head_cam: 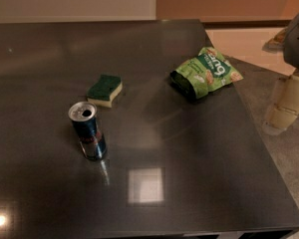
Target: Move green rice chip bag near redbull can
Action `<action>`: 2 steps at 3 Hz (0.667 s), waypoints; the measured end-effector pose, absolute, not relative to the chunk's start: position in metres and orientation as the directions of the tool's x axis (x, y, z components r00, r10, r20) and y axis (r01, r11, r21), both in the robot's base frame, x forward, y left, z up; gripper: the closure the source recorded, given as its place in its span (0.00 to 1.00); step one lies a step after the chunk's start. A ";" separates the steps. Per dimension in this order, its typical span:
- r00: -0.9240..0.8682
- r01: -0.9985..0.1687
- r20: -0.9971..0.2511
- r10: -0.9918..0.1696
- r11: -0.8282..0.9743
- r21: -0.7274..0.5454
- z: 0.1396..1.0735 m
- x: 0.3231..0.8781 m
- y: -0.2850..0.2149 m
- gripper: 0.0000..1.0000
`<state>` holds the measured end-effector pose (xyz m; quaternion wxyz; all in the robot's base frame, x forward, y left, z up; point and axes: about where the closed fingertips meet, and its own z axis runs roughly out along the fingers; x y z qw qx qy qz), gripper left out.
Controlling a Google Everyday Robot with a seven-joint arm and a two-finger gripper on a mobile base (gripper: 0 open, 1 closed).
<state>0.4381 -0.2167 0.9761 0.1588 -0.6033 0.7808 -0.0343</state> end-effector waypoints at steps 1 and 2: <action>-0.222 -0.931 -0.207 -0.953 0.270 -0.245 0.976 0.438 -0.217 0.00; -0.218 -0.934 -0.209 -0.953 0.266 -0.239 0.979 0.442 -0.217 0.00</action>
Offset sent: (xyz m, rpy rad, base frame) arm 0.0085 -0.0029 0.0007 0.0088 0.0388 0.0123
